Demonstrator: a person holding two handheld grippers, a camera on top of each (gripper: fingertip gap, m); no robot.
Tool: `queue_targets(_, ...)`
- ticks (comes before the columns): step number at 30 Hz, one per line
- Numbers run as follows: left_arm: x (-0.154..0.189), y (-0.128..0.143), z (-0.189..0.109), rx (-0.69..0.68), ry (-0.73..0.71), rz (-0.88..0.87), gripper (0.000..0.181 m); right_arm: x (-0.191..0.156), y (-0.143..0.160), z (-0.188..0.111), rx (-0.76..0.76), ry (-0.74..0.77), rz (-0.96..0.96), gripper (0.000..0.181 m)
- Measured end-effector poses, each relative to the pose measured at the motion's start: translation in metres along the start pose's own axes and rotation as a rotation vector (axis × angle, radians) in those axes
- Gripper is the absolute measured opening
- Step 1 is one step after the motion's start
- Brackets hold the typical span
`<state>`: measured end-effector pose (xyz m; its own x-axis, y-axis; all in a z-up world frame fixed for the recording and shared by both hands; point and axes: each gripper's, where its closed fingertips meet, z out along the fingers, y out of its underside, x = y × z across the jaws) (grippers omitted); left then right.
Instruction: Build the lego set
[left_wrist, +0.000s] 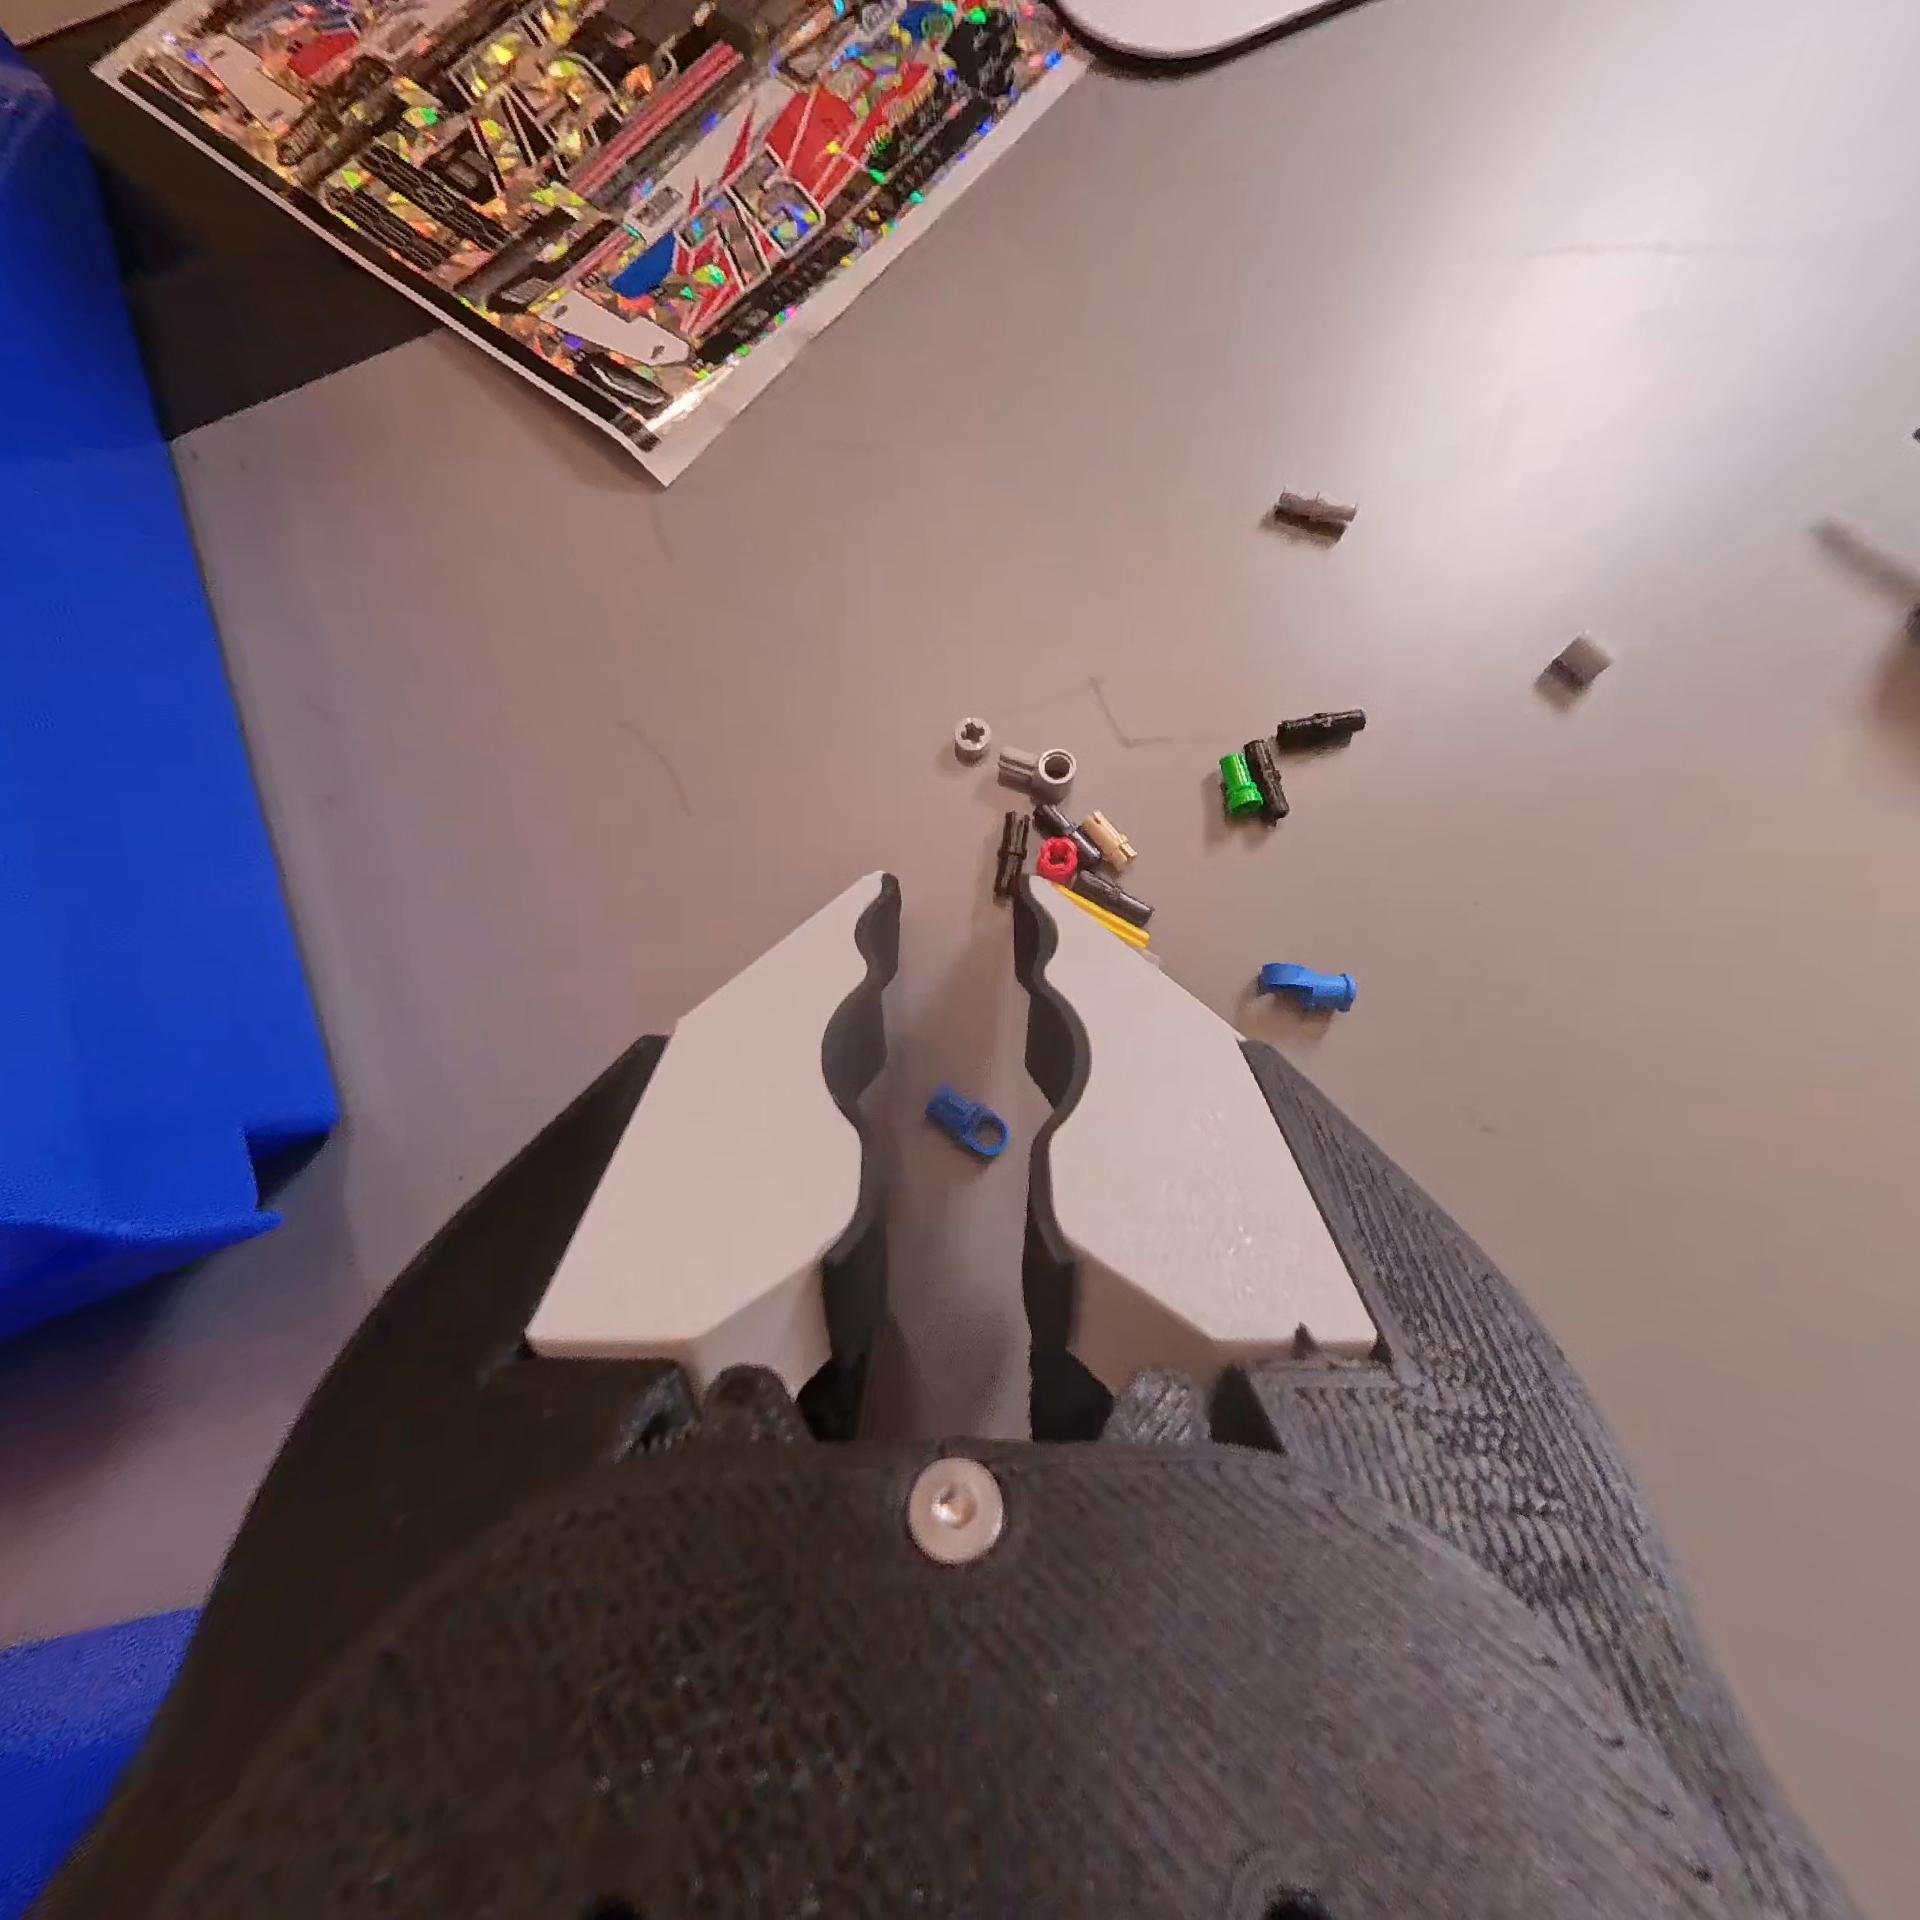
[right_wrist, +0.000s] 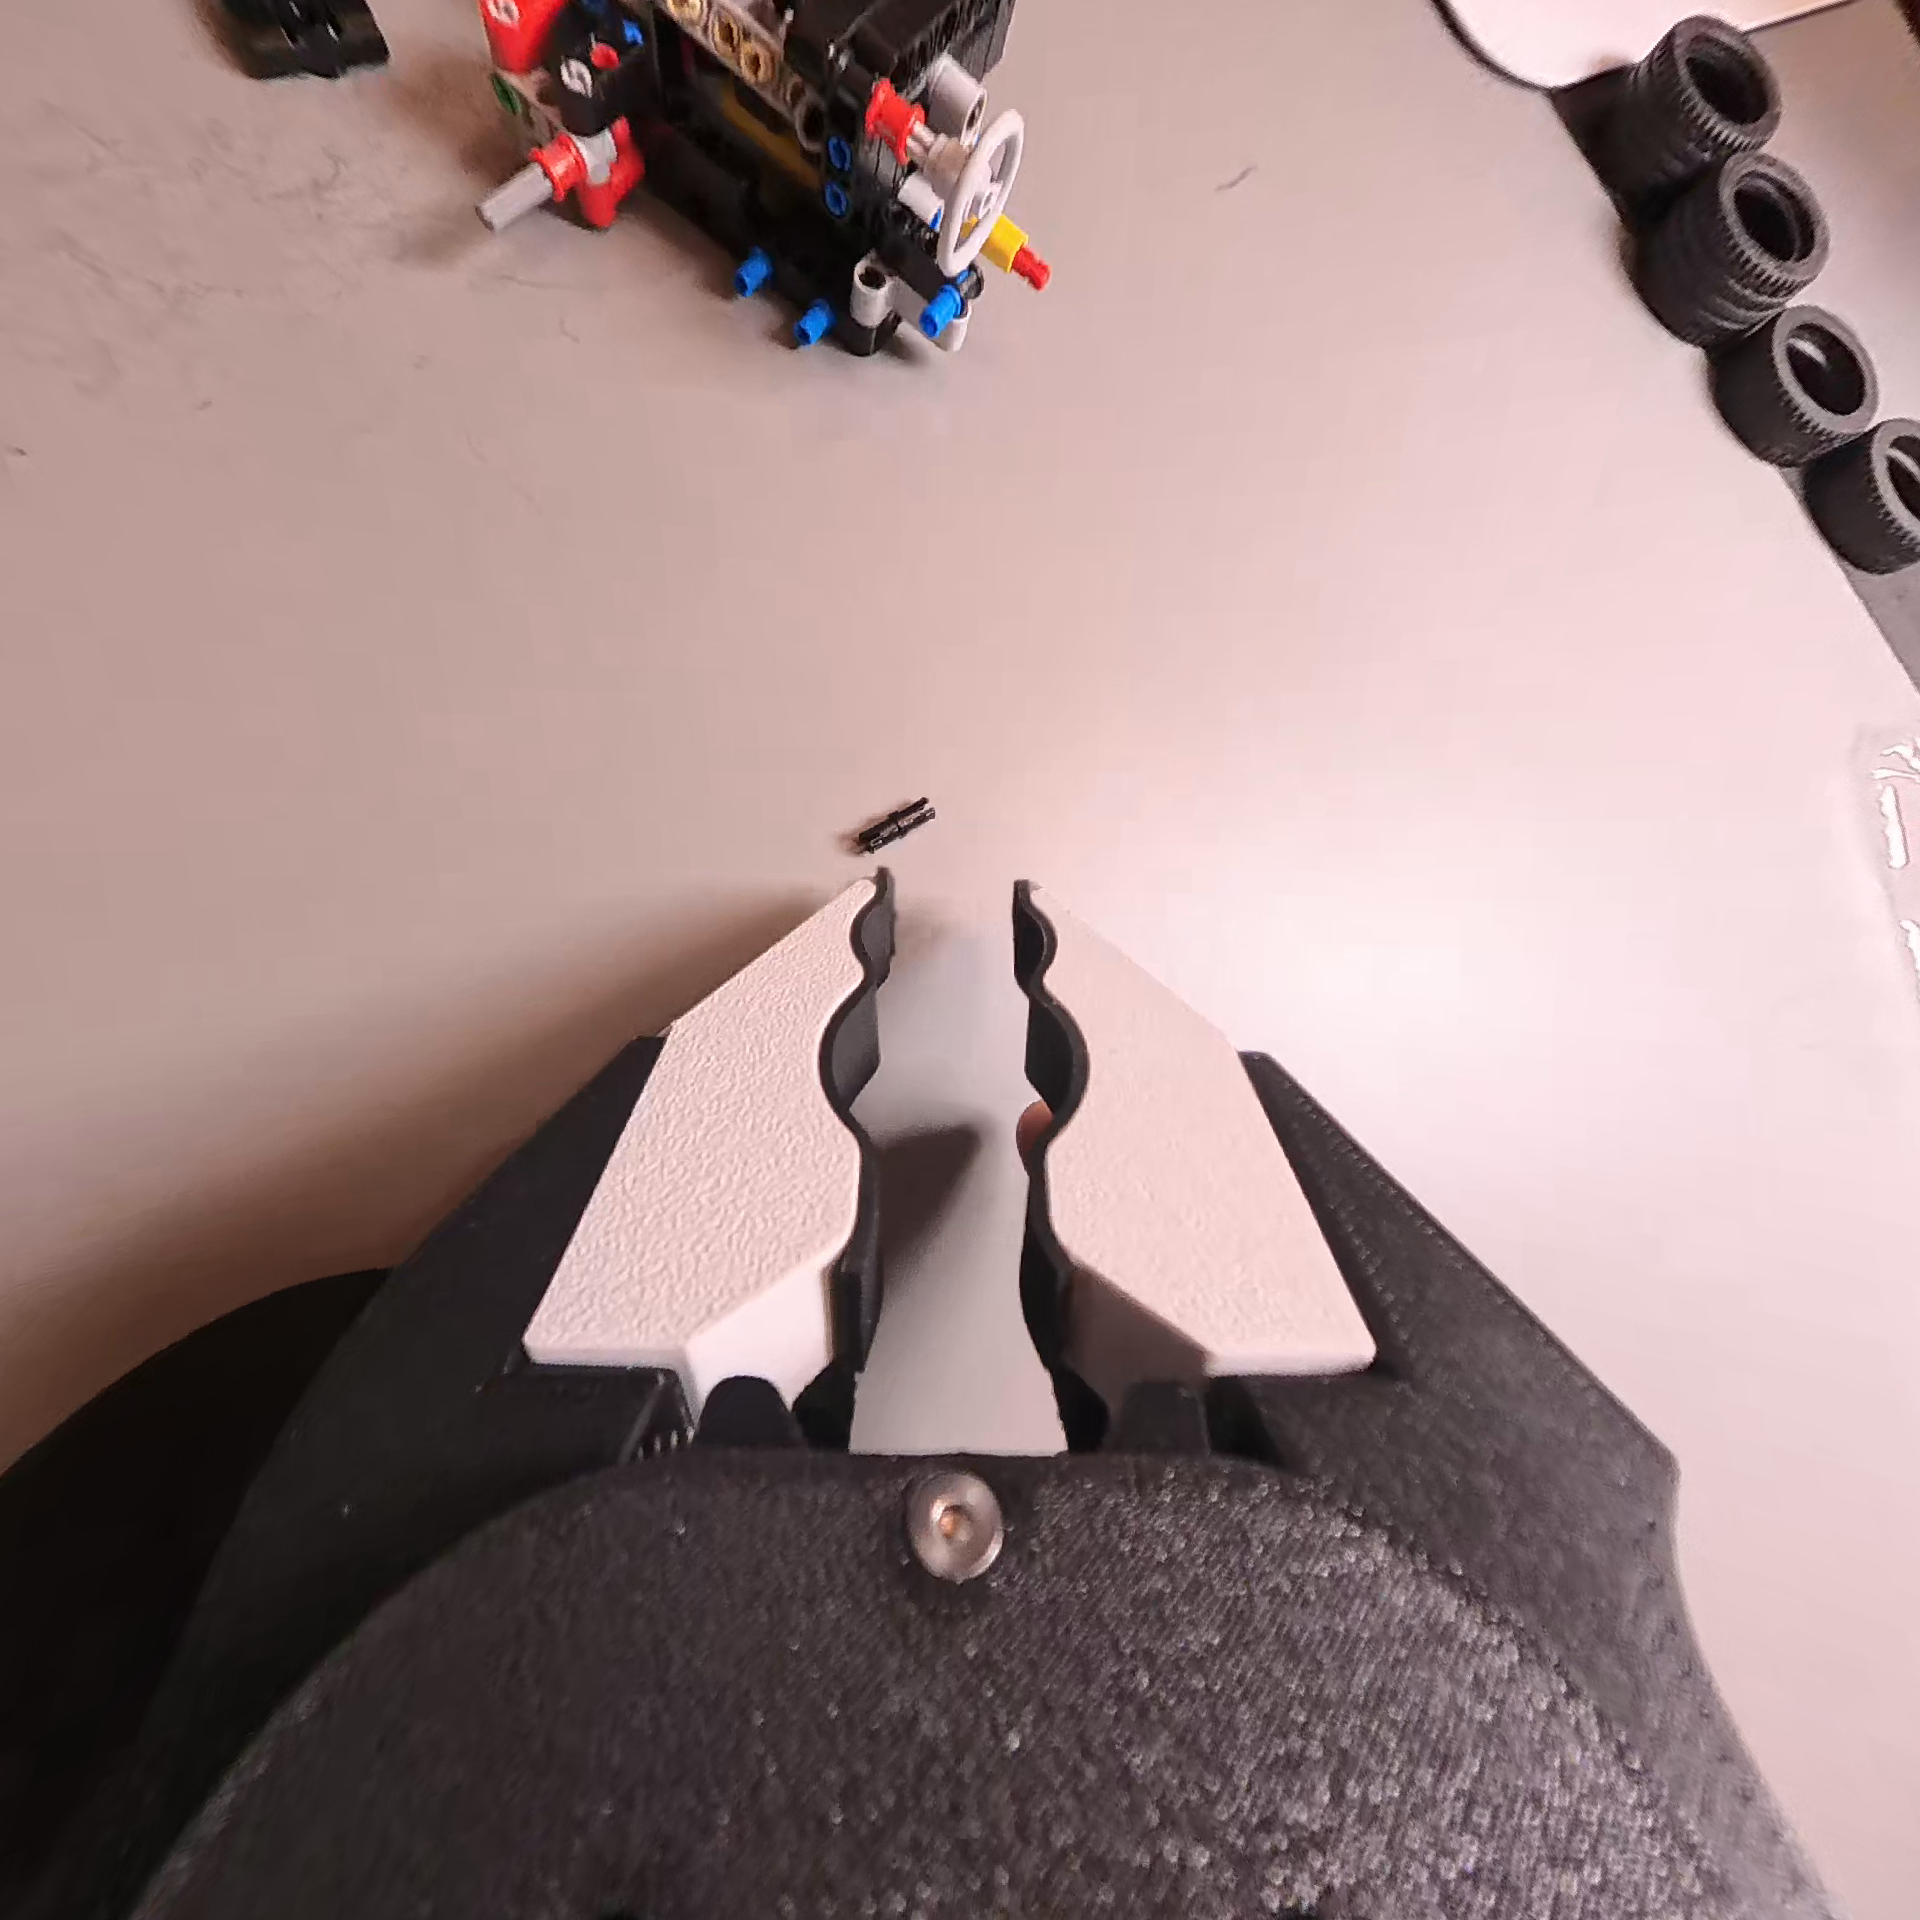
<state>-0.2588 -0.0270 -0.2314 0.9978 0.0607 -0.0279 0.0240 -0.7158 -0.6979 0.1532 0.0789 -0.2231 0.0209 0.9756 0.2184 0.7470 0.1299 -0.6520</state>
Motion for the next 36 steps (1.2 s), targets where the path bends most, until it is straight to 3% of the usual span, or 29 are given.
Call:
queue_targets(7,0.007,-0.001,0.007,0.007,0.059,0.025,0.017,0.006,-0.009,-0.008,0.075,0.028,0.013,0.021)
queue_targets(11,0.005,-0.005,0.01,0.007,0.026,0.08,0.003,0.006,-0.016,-0.01,0.111,0.032,0.01,0.02)
queue_targets(14,0.013,-0.02,-0.004,0.072,0.013,0.143,0.003,0.004,-0.036,-0.017,0.221,0.037,0.006,0.019)
queue_targets(16,0.053,-0.041,-0.028,0.173,0.177,0.164,0.003,-0.006,-0.061,-0.025,0.346,0.024,-0.027,0.019)
queue_targets(19,0.144,-0.057,-0.076,0.261,0.598,0.169,0.003,-0.036,-0.103,-0.033,0.517,-0.016,-0.14,0.019)
queue_targets(21,0.196,-0.055,-0.1,0.263,0.813,0.199,0.002,-0.065,-0.123,-0.031,0.571,-0.059,-0.236,0.019)
queue_targets(24,0.253,-0.036,-0.115,0.184,1.021,0.261,0.003,-0.108,-0.141,-0.024,0.623,-0.143,-0.339,0.016)
queue_targets(29,0.301,-0.009,-0.121,0.065,1.194,0.309,0.003,-0.144,-0.148,-0.013,0.625,-0.207,-0.429,0.017)
queue_targets(36,0.313,0.004,-0.12,0.013,1.238,0.325,0.003,-0.158,-0.145,-0.011,0.618,-0.235,-0.486,0.005)
